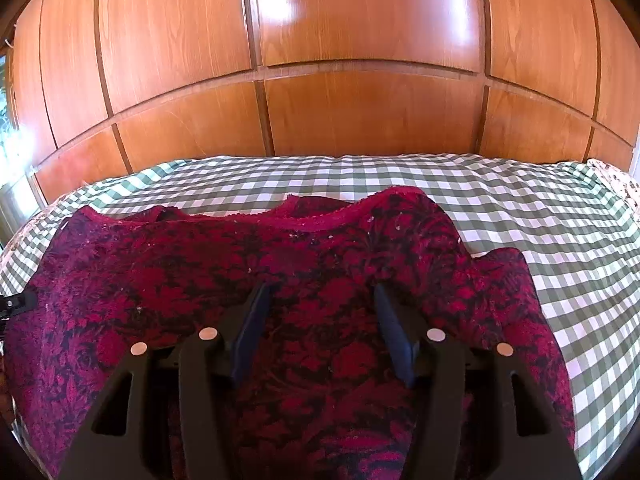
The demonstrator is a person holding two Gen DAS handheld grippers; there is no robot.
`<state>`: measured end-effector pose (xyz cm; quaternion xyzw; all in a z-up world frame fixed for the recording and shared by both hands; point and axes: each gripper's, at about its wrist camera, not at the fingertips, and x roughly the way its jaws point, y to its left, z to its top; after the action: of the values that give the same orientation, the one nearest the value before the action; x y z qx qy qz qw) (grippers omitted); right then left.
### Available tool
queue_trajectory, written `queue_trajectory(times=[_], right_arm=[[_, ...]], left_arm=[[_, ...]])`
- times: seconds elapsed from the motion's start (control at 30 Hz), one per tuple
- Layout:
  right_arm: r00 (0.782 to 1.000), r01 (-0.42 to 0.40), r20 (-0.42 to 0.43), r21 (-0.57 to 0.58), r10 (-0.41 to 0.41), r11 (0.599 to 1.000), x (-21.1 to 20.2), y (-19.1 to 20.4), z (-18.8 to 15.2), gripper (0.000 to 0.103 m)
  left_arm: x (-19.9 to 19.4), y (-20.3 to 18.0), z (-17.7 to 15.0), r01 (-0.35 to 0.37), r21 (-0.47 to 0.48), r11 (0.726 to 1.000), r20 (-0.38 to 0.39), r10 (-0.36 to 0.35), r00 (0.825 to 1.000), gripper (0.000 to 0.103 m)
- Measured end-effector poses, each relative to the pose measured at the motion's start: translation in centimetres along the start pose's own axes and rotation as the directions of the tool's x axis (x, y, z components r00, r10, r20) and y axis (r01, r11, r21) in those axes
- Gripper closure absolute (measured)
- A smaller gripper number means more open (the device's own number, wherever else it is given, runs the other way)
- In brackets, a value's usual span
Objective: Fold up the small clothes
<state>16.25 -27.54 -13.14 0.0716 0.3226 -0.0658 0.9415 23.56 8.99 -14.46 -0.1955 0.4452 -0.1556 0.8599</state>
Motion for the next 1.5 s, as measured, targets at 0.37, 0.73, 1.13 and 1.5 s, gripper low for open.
queue_trajectory(times=[0.37,0.73,1.13,1.5], right_arm=[[0.997,-0.078,-0.004,0.073,0.079,0.994,-4.6,-0.1,-2.2,0.023],[0.999,0.048,0.002,-0.041,-0.048,0.998,-5.4,2.5,-5.4,0.002],[0.996,0.075,0.044,-0.061,-0.073,0.995,-5.4,2.9,-6.4,0.002],[0.996,0.078,0.053,-0.061,-0.075,0.995,-5.4,2.8,-6.4,0.002]], left_arm=[[0.3,0.8,0.0,0.052,0.014,0.999,0.006,-0.052,0.999,0.003],[0.3,2.3,1.4,0.141,-0.109,0.984,-0.015,-0.143,0.99,0.003],[0.5,0.3,0.2,0.079,0.115,0.99,-0.039,-0.075,0.996,0.03],[-1.7,-1.3,-0.4,0.11,0.095,0.989,0.047,-0.114,0.992,0.063]])
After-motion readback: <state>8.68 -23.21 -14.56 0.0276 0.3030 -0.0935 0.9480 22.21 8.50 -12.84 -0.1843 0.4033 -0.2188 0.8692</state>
